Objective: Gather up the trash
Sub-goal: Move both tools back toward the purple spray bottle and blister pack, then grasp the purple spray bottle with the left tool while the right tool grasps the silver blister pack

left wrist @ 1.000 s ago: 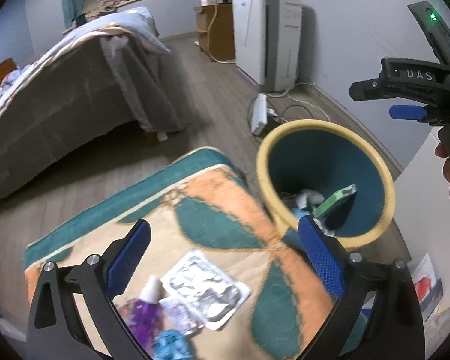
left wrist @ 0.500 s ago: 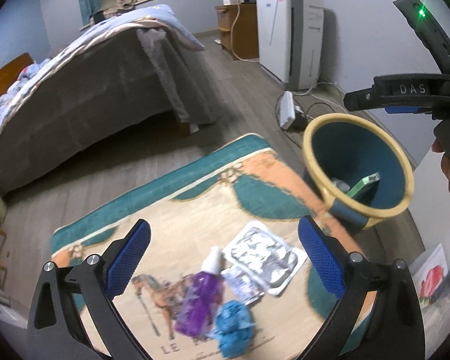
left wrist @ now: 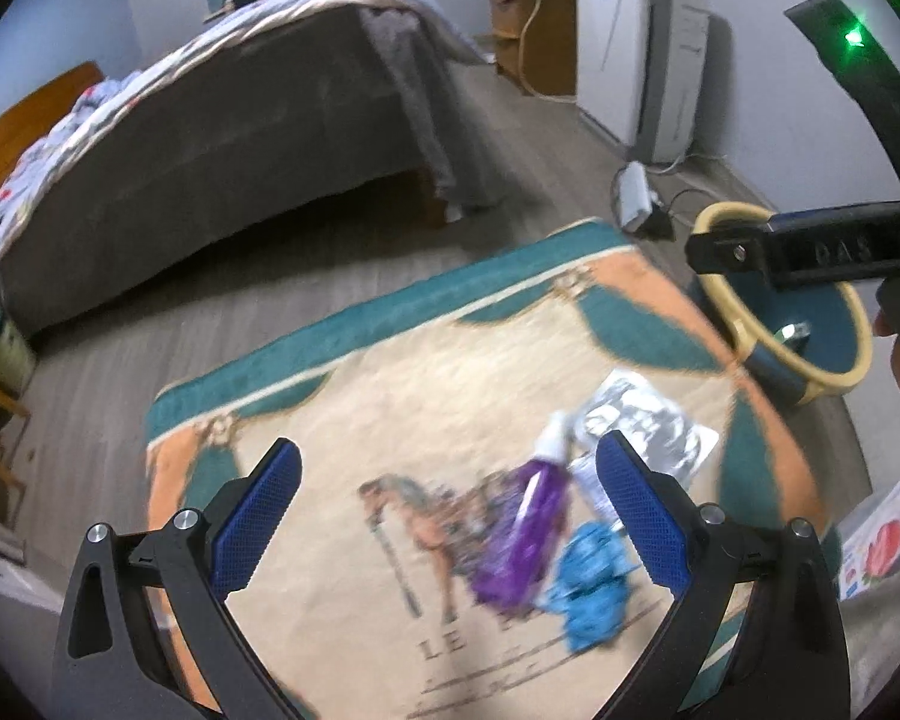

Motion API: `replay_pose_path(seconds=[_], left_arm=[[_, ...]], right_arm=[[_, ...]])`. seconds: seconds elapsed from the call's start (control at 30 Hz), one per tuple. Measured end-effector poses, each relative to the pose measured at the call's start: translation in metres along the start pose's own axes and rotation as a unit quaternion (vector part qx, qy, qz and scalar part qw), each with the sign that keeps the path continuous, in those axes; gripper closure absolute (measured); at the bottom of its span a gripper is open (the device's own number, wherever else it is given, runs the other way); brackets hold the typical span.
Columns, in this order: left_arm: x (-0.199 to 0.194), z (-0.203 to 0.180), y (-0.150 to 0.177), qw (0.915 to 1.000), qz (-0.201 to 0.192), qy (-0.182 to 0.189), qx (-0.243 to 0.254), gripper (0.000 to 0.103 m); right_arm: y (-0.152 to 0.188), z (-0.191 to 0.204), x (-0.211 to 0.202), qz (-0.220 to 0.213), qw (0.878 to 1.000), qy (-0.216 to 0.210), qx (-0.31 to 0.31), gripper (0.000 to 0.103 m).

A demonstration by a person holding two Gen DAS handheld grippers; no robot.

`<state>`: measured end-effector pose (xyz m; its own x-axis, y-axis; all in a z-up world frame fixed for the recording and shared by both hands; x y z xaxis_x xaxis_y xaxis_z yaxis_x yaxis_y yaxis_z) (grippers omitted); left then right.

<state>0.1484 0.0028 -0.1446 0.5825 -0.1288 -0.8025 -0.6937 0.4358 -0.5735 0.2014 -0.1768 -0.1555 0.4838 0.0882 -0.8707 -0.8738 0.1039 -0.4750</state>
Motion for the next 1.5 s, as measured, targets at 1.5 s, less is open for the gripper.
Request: replay_pose_path(seconds=[1.5], left_arm=[[0.083, -0.033, 0.046, 0.9831, 0.159, 0.090, 0.007, 0.038]], right_arm=[[0.066, 0.034, 0.109, 0.203, 0.977, 0.004, -0.059, 0.034]])
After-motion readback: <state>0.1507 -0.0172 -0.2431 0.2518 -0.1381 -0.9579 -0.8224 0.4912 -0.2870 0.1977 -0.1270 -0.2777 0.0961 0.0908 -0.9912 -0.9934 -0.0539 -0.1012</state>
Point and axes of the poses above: each gripper's, at about its wrist camera, not at the fingertips, and x roughly the way its jaws point, z to its left, y to its underside, the point moved 7 cm from there along x, roughly the way its jaws point, and after that the axes turned 6 degrees about x, right-handed, at the moved point
